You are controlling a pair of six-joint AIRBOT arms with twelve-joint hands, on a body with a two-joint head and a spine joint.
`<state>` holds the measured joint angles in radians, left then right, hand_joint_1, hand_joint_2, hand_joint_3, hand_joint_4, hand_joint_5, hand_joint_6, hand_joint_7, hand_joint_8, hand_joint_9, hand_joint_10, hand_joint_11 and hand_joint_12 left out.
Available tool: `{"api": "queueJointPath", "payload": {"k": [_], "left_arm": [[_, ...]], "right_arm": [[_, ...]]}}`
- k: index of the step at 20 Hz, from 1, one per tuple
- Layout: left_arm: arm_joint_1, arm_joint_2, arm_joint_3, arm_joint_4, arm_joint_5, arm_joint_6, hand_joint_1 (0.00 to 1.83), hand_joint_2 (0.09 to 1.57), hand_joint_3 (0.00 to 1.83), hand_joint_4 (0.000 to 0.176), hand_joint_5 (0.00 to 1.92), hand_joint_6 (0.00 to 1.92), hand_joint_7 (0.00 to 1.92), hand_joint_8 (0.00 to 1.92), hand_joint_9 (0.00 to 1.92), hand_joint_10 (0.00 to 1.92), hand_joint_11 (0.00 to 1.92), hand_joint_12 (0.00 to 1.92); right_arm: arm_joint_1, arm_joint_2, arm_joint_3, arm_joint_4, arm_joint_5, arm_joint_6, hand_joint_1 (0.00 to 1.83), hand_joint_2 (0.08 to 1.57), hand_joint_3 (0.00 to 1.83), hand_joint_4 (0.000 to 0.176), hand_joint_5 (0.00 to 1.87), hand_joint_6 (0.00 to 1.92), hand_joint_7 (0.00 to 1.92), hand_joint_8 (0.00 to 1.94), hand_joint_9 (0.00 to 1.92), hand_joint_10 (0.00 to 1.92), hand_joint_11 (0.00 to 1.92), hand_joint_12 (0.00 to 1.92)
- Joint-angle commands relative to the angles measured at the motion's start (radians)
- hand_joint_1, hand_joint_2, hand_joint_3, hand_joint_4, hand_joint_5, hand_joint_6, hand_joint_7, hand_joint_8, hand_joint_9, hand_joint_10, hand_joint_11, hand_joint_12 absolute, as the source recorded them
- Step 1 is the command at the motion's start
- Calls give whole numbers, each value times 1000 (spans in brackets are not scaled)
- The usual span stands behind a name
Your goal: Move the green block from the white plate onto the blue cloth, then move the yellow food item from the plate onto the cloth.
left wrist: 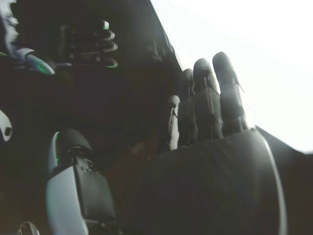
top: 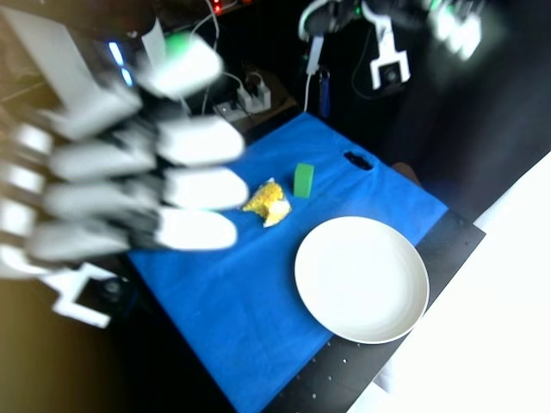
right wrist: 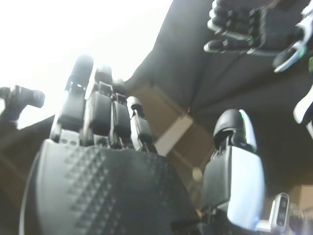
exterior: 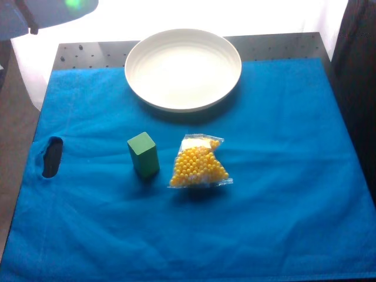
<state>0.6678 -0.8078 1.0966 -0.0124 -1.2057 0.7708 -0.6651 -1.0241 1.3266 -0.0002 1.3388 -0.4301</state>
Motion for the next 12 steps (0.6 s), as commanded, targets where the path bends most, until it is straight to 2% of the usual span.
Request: {"api": "queueJointPath", "payload": {"k": [1, 2, 3, 4, 5, 6, 7, 8, 9, 10, 11, 12], "left_arm": [[-11, -8, -3, -12, -141, 0, 397, 898, 5, 159, 87, 2, 280, 1, 266, 1, 0, 532], [-8, -8, -9, -12, -162, 4, 425, 903, 3, 165, 77, 1, 276, 0, 236, 1, 0, 455], [-3, -7, -13, -13, -174, 7, 435, 872, 0, 151, 89, 0, 303, 2, 257, 5, 0, 459], [2, -7, -17, -14, -181, 10, 435, 872, 0, 151, 89, 0, 303, 2, 257, 5, 0, 459], [15, -7, -22, -21, -196, 14, 461, 895, 2, 133, 97, 2, 302, 1, 256, 3, 0, 433], [33, -7, -27, -34, -223, 23, 468, 898, 2, 131, 110, 6, 315, 6, 269, 8, 0, 428], [48, -7, -31, -47, -250, 28, 454, 906, 2, 131, 119, 4, 318, 3, 273, 6, 0, 475], [58, -7, -34, -55, -275, 29, 499, 913, 2, 116, 160, 8, 281, 0, 242, 0, 0, 438], [66, -5, -37, -59, -301, 31, 369, 962, 9, 79, 146, 1, 253, 0, 213, 0, 0, 459], [72, -2, -42, -63, -320, 39, 315, 958, 3, 65, 129, 0, 228, 0, 193, 0, 0, 466], [81, 8, -53, -71, -342, 57, 288, 992, 6, 67, 160, 5, 235, 2, 217, 6, 0, 445], [88, 16, -63, -77, -358, 70, 254, 1043, 11, 56, 167, 3, 252, 4, 228, 6, 0, 393]], "right_arm": [[6, -1, -2, 27, 114, 4, 347, 892, 5, 175, 0, 0, 233, 0, 401, 1, 130, 692], [6, 1, -5, 30, 124, 4, 391, 950, 2, 176, 107, 4, 299, 3, 404, 1, 107, 736], [6, 1, -4, 32, 126, 4, 309, 1023, 11, 157, 140, 5, 385, 3, 449, 12, 145, 815], [6, 1, -3, 33, 126, 4, 309, 1023, 11, 157, 140, 5, 385, 3, 449, 12, 145, 815], [7, 1, -3, 35, 127, 4, 276, 1085, 10, 150, 90, 0, 412, 3, 492, 13, 71, 917], [8, 1, -2, 37, 132, 4, 202, 1130, 4, 152, 109, 2, 469, 4, 579, 28, 60, 907], [9, -2, -3, 46, 143, 4, 207, 1093, 0, 171, 59, 0, 500, 2, 670, 50, 50, 864], [9, -5, -3, 54, 160, 4, 223, 1077, 0, 175, 11, 0, 460, 0, 610, 20, 65, 1012], [9, -7, -4, 67, 183, 4, 44, 1145, 5, 150, 1, 0, 442, 0, 619, 22, 138, 1118], [9, -7, -5, 77, 204, 4, 122, 1098, 0, 169, 60, 4, 493, 10, 685, 51, 124, 1179], [9, -7, -5, 84, 213, 4, 206, 1116, 3, 144, 104, 11, 509, 12, 658, 46, 24, 1265], [9, -7, -6, 86, 213, 4, 275, 1132, 4, 149, 241, 24, 620, 20, 610, 333, 64, 1336]]}}
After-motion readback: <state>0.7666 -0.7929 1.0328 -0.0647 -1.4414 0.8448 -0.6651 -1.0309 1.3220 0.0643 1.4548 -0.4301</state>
